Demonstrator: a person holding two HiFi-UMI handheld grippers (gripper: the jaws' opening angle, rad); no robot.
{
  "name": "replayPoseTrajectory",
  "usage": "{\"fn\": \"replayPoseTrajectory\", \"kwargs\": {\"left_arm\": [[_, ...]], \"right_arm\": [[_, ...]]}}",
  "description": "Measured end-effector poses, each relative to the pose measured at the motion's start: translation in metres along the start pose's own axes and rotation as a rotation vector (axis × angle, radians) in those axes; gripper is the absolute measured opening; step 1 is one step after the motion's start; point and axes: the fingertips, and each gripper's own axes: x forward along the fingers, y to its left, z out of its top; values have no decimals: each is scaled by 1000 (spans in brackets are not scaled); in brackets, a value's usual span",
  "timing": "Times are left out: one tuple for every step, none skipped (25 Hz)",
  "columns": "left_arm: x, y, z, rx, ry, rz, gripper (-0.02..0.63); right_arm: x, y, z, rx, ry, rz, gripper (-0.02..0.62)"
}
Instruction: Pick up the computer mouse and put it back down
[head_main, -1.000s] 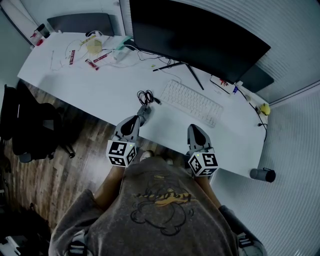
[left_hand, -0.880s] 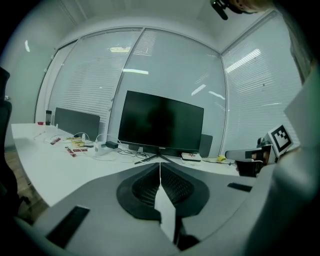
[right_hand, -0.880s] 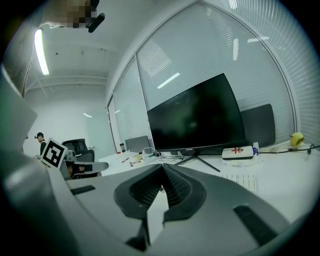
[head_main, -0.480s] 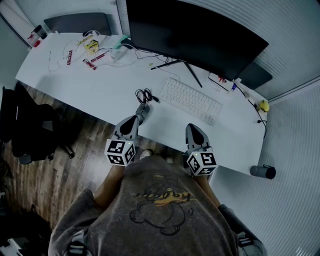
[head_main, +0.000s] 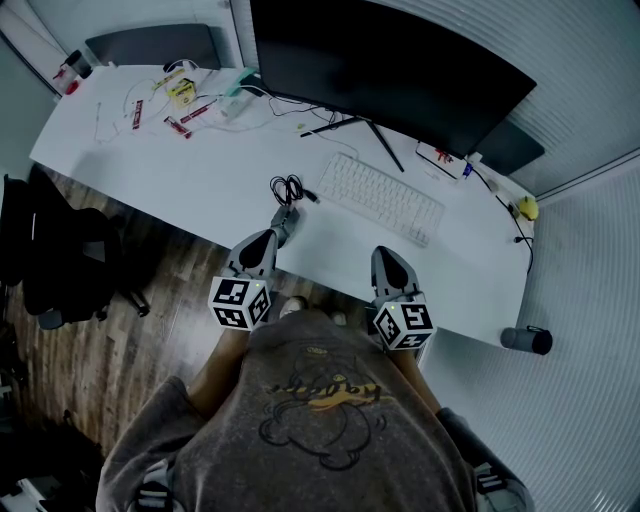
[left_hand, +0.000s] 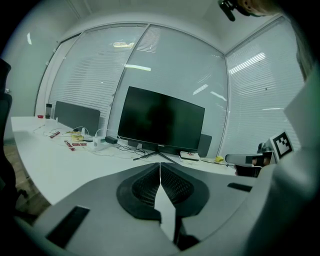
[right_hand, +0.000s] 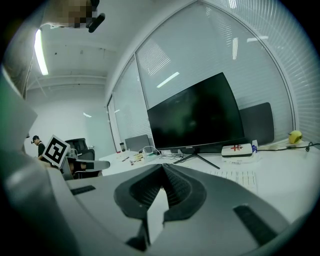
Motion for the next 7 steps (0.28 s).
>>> {"fn": "replayPoseTrajectory", "kwargs": {"left_arm": [[0,0,0,1,1,0,21],[0,0,0,1,3,2,21],[0,0,-1,0,4,3,21],[-1,1,-2,-1,6,5,21],[-1,2,-3,-2,8,6,21],[-1,2,-3,-3,10,7,21],[-1,3,-4,-5,12,8,21]], "right_arm": [[0,0,0,1,0,0,5],[0,0,0,2,0,0,5],[0,-1,0,2,0,1,5],[0,-1,0,2,1,1,5],[0,-1,-1,1,1,0,5],[-1,-1,-1,1,2,0,5],[-1,-1,-1,1,2,0,5]]}}
